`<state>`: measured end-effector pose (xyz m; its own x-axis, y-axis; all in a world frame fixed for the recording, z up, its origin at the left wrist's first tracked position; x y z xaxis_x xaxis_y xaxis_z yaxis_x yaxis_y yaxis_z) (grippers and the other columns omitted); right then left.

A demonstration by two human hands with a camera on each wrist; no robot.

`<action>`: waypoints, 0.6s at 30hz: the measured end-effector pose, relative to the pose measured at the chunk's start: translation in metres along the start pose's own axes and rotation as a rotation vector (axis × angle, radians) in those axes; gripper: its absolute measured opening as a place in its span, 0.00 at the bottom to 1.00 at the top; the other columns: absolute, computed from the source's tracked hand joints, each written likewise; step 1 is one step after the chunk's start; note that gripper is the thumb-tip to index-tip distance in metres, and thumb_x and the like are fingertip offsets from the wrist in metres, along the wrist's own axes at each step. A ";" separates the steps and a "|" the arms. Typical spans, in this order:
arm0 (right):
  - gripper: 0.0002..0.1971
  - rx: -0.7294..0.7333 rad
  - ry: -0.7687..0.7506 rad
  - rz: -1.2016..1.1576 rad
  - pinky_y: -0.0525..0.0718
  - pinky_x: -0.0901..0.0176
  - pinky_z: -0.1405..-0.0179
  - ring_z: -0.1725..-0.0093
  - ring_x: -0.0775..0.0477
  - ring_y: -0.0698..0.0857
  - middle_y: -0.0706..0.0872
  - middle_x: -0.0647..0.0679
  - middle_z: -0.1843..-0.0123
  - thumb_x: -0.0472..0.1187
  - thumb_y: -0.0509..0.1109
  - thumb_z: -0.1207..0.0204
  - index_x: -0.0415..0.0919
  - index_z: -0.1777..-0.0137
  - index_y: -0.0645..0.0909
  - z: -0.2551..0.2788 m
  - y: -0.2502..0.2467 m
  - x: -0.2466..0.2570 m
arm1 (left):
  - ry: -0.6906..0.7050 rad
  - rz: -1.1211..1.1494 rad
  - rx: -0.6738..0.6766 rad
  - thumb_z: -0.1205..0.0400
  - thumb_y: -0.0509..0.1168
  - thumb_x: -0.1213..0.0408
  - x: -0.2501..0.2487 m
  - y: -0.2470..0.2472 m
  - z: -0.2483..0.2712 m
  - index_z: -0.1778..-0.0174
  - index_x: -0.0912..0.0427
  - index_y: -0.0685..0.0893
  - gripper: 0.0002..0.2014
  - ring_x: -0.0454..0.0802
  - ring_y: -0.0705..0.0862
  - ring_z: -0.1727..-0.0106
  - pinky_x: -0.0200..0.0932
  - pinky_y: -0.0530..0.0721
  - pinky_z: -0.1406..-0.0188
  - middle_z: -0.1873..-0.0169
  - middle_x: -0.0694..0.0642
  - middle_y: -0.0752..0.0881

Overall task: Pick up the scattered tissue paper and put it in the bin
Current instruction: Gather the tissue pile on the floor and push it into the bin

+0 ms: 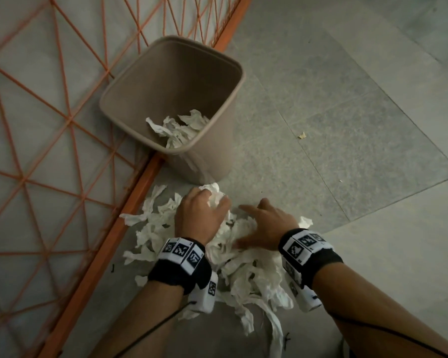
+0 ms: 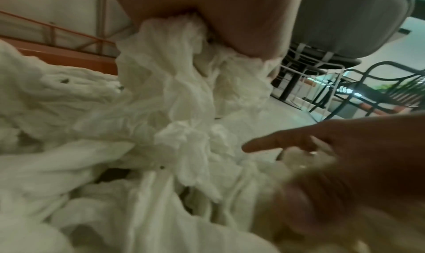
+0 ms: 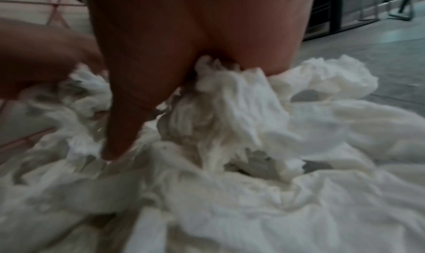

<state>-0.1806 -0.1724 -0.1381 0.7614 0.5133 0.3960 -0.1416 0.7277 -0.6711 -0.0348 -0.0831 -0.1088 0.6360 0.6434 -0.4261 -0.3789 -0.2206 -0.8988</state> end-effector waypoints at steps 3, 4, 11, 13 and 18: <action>0.37 -0.021 -0.008 0.104 0.80 0.44 0.39 0.35 0.40 0.79 0.74 0.50 0.35 0.67 0.75 0.36 0.64 0.26 0.71 0.001 0.010 0.006 | -0.061 -0.108 0.113 0.22 0.67 0.50 0.018 0.013 -0.017 0.40 0.58 0.86 0.20 0.60 0.82 0.37 0.51 0.81 0.44 0.32 0.54 0.82; 0.33 -0.035 -0.009 0.130 0.81 0.45 0.41 0.35 0.40 0.79 0.75 0.50 0.36 0.64 0.74 0.33 0.61 0.27 0.73 0.003 0.012 0.006 | -0.053 -0.127 0.155 0.22 0.66 0.53 0.020 0.019 -0.020 0.40 0.58 0.85 0.18 0.61 0.82 0.36 0.51 0.81 0.43 0.31 0.54 0.81; 0.16 -0.158 -0.102 0.046 0.81 0.49 0.49 0.40 0.40 0.82 0.81 0.48 0.42 0.47 0.68 0.26 0.46 0.39 0.81 0.018 0.019 0.007 | -0.075 -0.031 0.161 0.24 0.66 0.59 0.012 0.014 -0.012 0.39 0.58 0.83 0.18 0.65 0.83 0.39 0.52 0.80 0.45 0.41 0.62 0.87; 0.15 -0.175 -0.132 0.025 0.81 0.50 0.53 0.43 0.40 0.85 0.83 0.49 0.42 0.43 0.66 0.26 0.50 0.39 0.79 0.023 0.019 0.010 | -0.113 0.111 0.059 0.24 0.65 0.56 0.014 -0.006 -0.003 0.43 0.58 0.84 0.16 0.64 0.83 0.41 0.52 0.80 0.44 0.43 0.61 0.88; 0.11 -0.193 -0.104 0.012 0.82 0.52 0.58 0.49 0.40 0.87 0.90 0.50 0.49 0.42 0.61 0.26 0.55 0.50 0.82 0.031 0.014 0.023 | -0.297 0.350 -0.211 0.27 0.66 0.50 0.060 -0.056 0.007 0.65 0.55 0.83 0.12 0.59 0.84 0.59 0.49 0.82 0.57 0.66 0.54 0.86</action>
<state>-0.1845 -0.1364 -0.1186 0.6899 0.5725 0.4431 -0.0184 0.6258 -0.7798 0.0199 -0.0273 -0.0831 0.2653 0.6783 -0.6852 -0.3713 -0.5839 -0.7219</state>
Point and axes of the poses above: each hand's wrist, its own z-axis away from the middle knuckle, its own y-axis out of the palm, x = y × z, the point moved 3 cm from there along -z, towards the middle knuckle
